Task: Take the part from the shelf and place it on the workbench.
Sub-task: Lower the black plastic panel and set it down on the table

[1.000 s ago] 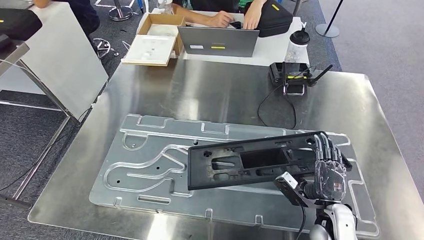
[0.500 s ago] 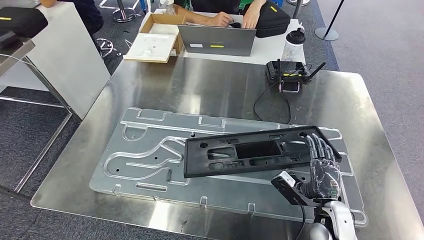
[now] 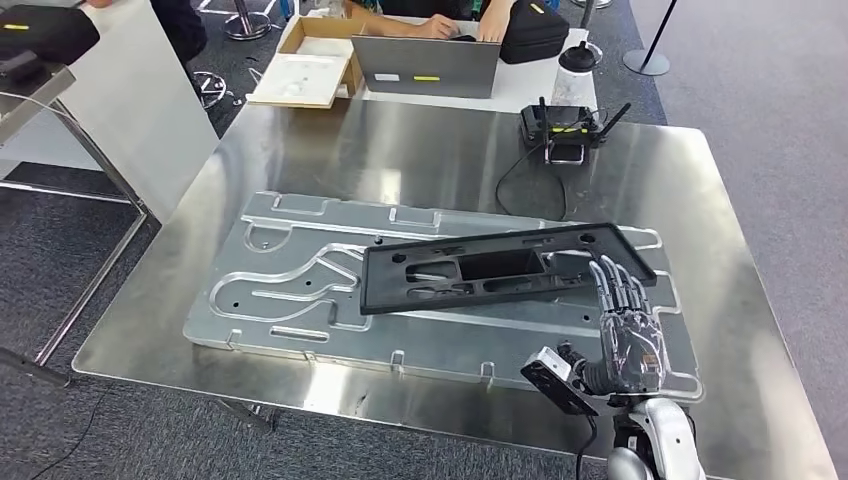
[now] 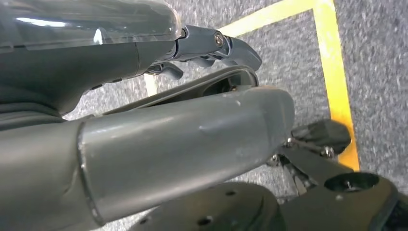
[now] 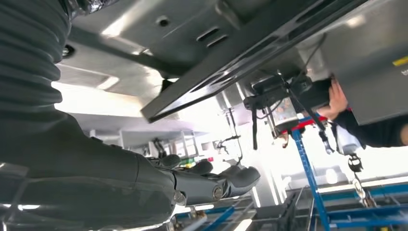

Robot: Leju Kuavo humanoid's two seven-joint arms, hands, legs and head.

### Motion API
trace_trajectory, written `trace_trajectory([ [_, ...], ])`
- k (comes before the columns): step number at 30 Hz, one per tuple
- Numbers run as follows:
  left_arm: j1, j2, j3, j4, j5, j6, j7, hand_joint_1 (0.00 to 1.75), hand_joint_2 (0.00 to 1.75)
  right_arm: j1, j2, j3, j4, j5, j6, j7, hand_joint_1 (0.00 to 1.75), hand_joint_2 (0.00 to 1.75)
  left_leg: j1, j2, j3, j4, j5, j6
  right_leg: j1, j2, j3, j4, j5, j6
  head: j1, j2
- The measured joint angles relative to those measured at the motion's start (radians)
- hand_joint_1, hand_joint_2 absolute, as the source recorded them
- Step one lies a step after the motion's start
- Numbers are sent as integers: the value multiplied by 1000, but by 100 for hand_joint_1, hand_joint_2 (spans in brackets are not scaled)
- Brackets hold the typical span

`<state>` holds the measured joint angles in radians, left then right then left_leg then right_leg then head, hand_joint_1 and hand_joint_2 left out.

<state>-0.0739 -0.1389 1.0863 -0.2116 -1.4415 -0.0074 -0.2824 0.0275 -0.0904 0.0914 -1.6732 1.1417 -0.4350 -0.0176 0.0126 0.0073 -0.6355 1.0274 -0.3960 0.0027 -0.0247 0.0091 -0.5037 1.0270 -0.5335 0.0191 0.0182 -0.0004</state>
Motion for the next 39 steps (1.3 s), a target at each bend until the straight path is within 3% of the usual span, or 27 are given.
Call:
trace_trajectory([
  [2,2,0,1,0,0,1,1,0,0,0,0,11,-8,6,-2,-1,0,175,4,-2,-13,16,-22,-13,-1,-4,-17,-3,16,-21,0,0],
  [4,2,0,4,0,2,1,3,0,0,2,0,25,-18,17,-4,-2,0,175,6,-3,-42,98,-111,-19,-1,-8,-42,-4,38,-38,0,0],
  [6,2,0,6,0,3,1,4,0,0,7,0,43,-27,30,-6,-2,0,175,7,-3,-70,223,-198,-22,5,-9,-70,-3,60,-45,0,0],
  [7,2,-1,7,0,3,1,4,0,0,11,1,53,-31,36,-8,-2,0,175,7,-3,-71,268,-209,-22,8,-9,-85,-2,71,-45,0,0],
  [8,1,-1,8,0,4,1,4,0,0,15,1,62,-36,42,-11,-2,0,175,7,-3,-58,285,-197,-20,11,-9,-98,-1,81,-45,0,0],
  [9,1,-1,10,0,4,1,5,0,0,19,1,72,-41,48,-14,-2,0,175,6,-3,-27,266,-169,-16,13,-9,-111,0,91,-44,0,0],
  [11,0,0,12,0,5,1,5,0,0,27,2,89,-54,60,-22,-2,0,175,1,-4,78,142,-131,-1,17,-9,-132,3,109,-40,0,0],
  [13,-2,1,15,0,7,2,5,0,0,34,2,106,-70,70,-30,-2,0,175,-6,-6,172,3,-141,11,19,-10,-141,4,126,-30,0,0],
  [15,-4,1,16,0,8,2,5,0,0,44,3,124,-84,78,-37,-3,0,175,-12,-7,194,-50,-147,17,17,-12,-144,-3,146,-17,0,0],
  [17,-3,-2,17,0,11,3,6,0,0,57,3,142,-98,81,-42,-4,0,175,-10,-2,180,-60,-124,29,14,-10,-150,0,140,-5,0,0],
  [18,-3,-3,18,0,12,3,7,0,0,64,3,151,-105,82,-45,-4,0,175,-7,1,170,-65,-110,37,13,-9,-158,20,108,0,0,0],
  [19,-2,-4,19,0,14,3,7,0,0,71,4,159,-111,82,-48,-4,0,175,-5,4,157,-67,-96,43,11,-8,-171,61,58,3,0,0],
  [21,-1,-4,20,0,17,5,7,0,0,81,4,174,-120,78,-56,-7,0,175,-6,7,126,-65,-72,50,9,-8,-199,185,-40,11,0,0],
  [22,-1,-4,21,0,17,5,7,0,0,87,4,180,-123,75,-61,-8,0,175,-6,7,110,-63,-60,49,8,-8,-205,240,-58,15,0,0],
  [23,-1,-5,22,0,18,6,6,0,0,92,4,185,-126,70,-69,-11,0,175,-7,8,93,-58,-50,47,8,-8,-199,269,-52,18,0,0],
  [24,-1,-5,23,0,18,6,6,0,0,98,4,190,-129,66,-77,-14,0,175,-6,8,75,-52,-42,45,7,-9,-174,262,-26,19,0,0],
  [26,0,-7,25,0,20,6,6,0,0,108,5,199,-136,59,-93,-20,0,175,-6,8,44,-35,-29,38,5,-9,-77,152,17,17,0,0],
  [28,0,-10,25,0,21,6,6,0,0,118,8,207,-145,43,-106,-28,0,175,-9,7,24,-18,-20,28,8,-9,13,19,4,7,0,0],
  [29,0,-11,26,0,22,7,6,0,0,124,9,210,-148,33,-114,-32,0,175,-9,7,19,-14,-14,22,11,-9,32,-16,-9,1,0,0],
  [31,1,-12,30,0,24,8,5,0,0,140,13,214,-150,20,-127,-38,0,175,-9,6,12,-14,-1,9,13,-10,29,-33,-4,-14,0,0],
  [32,2,-12,32,0,24,9,5,0,0,147,15,214,-150,17,-132,-40,0,175,-7,5,6,-9,-9,3,12,-12,21,-36,6,-22,0,0],
  [34,4,-11,38,0,24,10,5,0,0,157,19,215,-150,16,-137,-42,0,175,-4,2,-17,48,-80,-7,7,-16,-2,-41,30,-38,-1,0],
  [36,5,-12,40,0,24,10,6,0,0,165,23,216,-149,8,-141,-42,0,175,-1,2,-46,169,-177,-15,9,-17,-31,-37,50,-44,-1,0],
  [37,5,-12,41,0,25,10,6,0,0,171,25,216,-149,-3,-143,-43,0,175,0,2,-53,225,-201,-18,9,-17,-45,-34,59,-43,-1,0],
  [38,5,-12,41,0,26,10,6,0,0,178,28,215,-148,-17,-145,-46,0,175,1,2,-50,258,-203,-21,10,-18,-60,-30,68,-42,-1,0],
  [39,5,-12,42,0,27,11,5,0,0,185,32,215,-147,-32,-147,-51,0,175,2,2,-27,252,-183,-22,9,-18,-74,-26,75,-39,-1,0],
])
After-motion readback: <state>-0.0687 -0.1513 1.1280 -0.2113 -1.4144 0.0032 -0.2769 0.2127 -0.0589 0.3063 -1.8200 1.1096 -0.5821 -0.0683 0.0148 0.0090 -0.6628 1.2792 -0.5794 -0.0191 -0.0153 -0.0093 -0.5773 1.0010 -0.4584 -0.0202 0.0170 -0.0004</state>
